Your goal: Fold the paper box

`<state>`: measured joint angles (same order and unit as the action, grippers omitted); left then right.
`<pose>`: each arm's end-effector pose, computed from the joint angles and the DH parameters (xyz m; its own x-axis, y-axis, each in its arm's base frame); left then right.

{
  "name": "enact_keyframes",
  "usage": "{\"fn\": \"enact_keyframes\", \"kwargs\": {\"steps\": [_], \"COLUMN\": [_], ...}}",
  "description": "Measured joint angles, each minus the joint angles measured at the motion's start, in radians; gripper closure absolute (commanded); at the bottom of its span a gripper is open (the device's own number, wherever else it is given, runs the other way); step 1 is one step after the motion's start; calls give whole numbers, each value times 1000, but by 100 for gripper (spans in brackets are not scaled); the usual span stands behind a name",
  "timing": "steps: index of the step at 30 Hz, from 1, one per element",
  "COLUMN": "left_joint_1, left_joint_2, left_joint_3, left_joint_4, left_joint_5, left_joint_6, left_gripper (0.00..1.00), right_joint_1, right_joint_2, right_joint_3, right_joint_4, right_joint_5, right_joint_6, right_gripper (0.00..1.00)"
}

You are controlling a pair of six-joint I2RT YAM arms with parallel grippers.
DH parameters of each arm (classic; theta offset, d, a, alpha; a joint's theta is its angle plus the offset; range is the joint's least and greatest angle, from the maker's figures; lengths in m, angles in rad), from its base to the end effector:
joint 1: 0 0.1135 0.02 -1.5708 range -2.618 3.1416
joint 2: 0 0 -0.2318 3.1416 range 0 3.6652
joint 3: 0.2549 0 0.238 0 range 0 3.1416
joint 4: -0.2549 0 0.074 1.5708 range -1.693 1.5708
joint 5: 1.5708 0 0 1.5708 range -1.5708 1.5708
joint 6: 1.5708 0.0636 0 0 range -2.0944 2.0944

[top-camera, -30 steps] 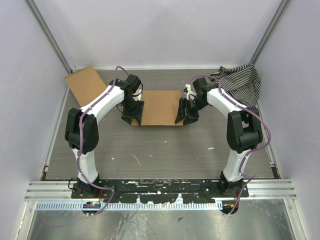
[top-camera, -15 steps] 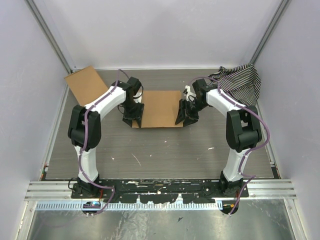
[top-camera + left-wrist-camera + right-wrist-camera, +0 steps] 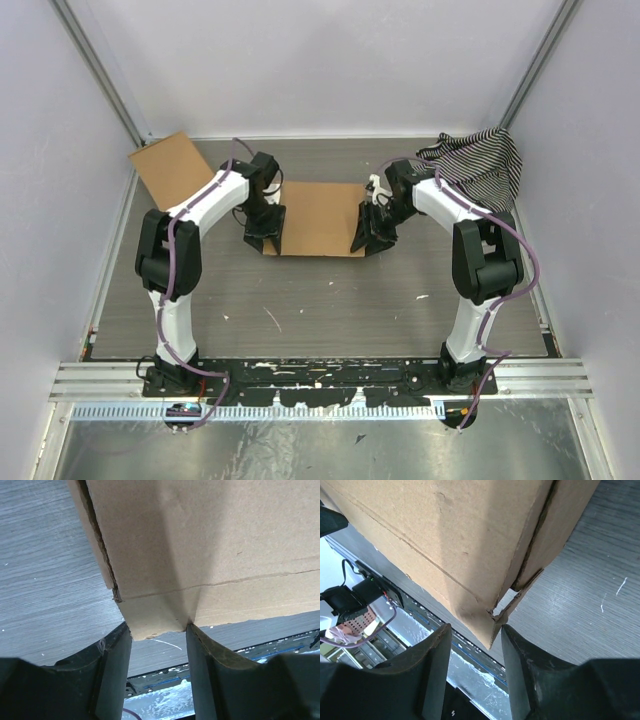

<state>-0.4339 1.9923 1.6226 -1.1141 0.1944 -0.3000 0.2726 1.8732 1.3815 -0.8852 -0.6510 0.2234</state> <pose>0.3243 -0.1638 0.1619 -0.9899 0.1391 -0.0261 0.1415 0.9675 -0.2095 0.3213 0.1298 0.1567 -0.9939 -0.0948 -0.0562 -0.1091 0.7749 0.6225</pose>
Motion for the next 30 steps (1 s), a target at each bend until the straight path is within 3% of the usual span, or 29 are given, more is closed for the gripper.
{"fn": "enact_keyframes", "kwargs": {"steps": [30], "left_joint_1": [45], "left_joint_2": [-2], "left_joint_3": [67], "left_joint_4": [-80], "left_joint_5": [77], "left_joint_6": [16], "left_gripper": [49], "right_joint_1": [-1], "right_joint_2": [-66], "right_joint_3": [-37], "right_joint_4": [-31], "right_joint_5": [-50], "right_joint_6": [18], "right_gripper": [50]}}
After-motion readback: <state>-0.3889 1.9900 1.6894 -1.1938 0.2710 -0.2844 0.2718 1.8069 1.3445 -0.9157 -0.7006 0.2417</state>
